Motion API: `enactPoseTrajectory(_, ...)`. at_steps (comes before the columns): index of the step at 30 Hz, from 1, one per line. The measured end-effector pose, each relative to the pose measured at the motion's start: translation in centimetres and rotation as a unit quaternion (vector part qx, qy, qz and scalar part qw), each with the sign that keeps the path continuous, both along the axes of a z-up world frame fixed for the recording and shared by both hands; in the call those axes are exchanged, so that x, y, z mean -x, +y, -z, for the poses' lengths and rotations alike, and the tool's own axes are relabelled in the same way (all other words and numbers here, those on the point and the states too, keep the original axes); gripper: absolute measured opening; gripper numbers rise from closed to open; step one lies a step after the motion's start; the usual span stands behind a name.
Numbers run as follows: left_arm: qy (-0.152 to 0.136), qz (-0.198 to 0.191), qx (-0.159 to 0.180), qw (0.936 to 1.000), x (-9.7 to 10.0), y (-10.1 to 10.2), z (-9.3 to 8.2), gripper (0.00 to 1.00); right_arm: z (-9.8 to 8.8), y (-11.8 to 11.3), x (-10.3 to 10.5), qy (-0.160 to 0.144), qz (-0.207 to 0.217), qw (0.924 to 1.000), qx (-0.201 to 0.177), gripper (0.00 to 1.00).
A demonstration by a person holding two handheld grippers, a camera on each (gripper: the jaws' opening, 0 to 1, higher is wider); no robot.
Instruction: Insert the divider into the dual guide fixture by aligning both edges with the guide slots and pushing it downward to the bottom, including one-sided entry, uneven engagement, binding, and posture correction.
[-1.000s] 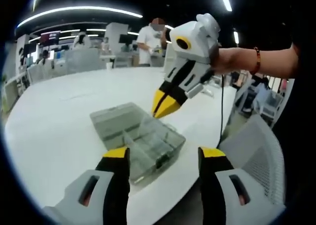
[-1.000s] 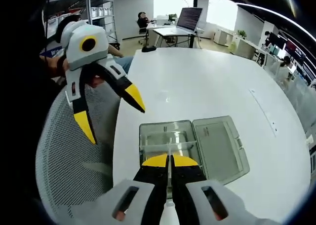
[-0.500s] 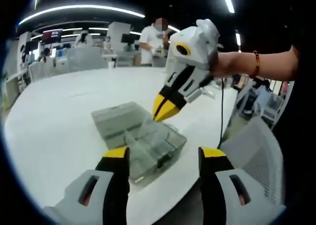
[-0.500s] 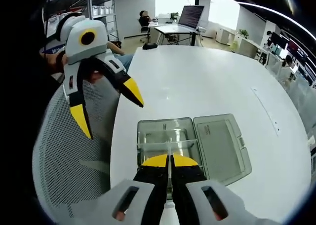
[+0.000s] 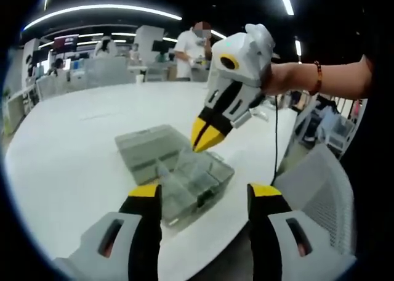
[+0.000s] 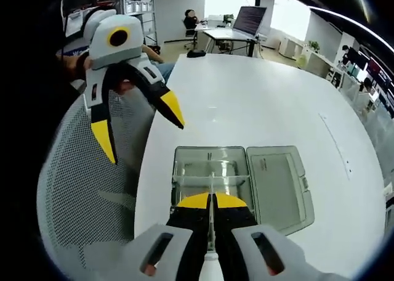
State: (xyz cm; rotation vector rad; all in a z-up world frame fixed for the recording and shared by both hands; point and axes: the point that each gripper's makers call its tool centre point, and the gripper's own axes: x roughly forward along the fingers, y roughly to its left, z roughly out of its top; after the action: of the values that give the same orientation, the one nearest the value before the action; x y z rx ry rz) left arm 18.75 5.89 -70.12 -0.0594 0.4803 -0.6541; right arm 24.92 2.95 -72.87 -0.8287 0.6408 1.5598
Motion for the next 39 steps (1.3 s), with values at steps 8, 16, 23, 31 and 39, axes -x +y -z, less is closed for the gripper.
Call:
enactPoseTrajectory(8, 0.003, 0.002, -0.003, 1.0000, 0.1, 0.0, 0.2, 0.55, 0.0, 0.1, 0.3, -0.011, -0.034, 0.9994, 0.001, 0.00)
enactPoseTrajectory(16, 0.002, 0.001, 0.001, 1.0000, 0.0, 0.0, 0.1, 0.55, 0.2, 0.4, 0.4, -0.010, -0.045, 0.9989, 0.002, 0.00)
enactPoseTrajectory(23, 0.004, 0.002, 0.000, 1.0000, 0.1, -0.1, 0.2, 0.55, 0.8, 0.6, 0.1, -0.012, -0.042, 0.9989, 0.016, 0.00)
enactPoseTrajectory(31, 0.007, 0.002, -0.004, 1.0000, 0.1, 0.0, 0.4, 0.55, 1.5, 0.8, 0.0, -0.010, -0.036, 0.9990, 0.027, 0.00)
enactPoseTrajectory(39, 0.005, 0.000, -0.004, 1.0000, 0.1, 0.2, 0.3, 0.55, 2.5, 0.9, -0.2, -0.003, -0.021, 0.9991, 0.037, 0.00)
